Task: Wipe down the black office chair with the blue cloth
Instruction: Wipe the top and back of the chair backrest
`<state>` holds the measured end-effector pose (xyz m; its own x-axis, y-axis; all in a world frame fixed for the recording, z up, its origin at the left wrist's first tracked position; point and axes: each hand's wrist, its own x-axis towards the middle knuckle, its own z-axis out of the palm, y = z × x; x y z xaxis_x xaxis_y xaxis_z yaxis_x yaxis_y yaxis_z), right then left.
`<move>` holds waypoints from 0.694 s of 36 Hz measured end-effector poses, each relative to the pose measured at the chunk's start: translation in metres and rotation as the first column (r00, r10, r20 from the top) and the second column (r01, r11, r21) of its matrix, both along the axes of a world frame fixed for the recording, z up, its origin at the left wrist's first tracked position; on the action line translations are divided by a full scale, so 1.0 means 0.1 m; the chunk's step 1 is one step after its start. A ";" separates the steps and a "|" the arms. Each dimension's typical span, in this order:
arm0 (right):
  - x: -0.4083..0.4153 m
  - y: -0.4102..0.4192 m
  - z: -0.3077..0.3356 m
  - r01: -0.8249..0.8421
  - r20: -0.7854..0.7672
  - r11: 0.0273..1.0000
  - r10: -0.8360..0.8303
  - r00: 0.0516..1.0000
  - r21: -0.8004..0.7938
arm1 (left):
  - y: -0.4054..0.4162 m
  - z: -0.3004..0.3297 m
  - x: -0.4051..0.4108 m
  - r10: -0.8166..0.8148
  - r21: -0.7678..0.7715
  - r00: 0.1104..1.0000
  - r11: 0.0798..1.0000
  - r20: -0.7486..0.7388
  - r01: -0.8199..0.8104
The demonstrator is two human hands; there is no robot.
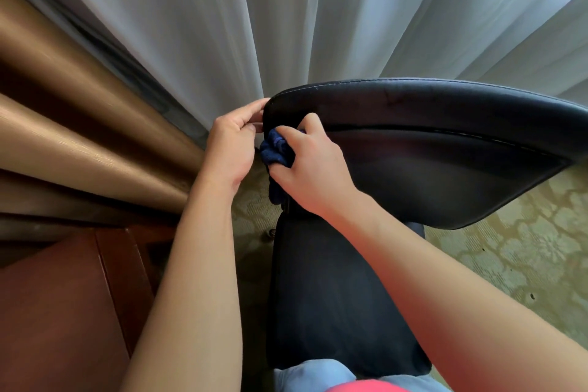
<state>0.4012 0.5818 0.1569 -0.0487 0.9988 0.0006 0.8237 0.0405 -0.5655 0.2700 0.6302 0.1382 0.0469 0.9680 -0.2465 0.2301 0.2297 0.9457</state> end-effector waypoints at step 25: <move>0.01 -0.09 0.04 0.080 -0.047 0.995 -0.082 0.996 -0.054 | -0.08 0.06 0.07 0.024 -0.036 1.000 0.999 0.009 -0.024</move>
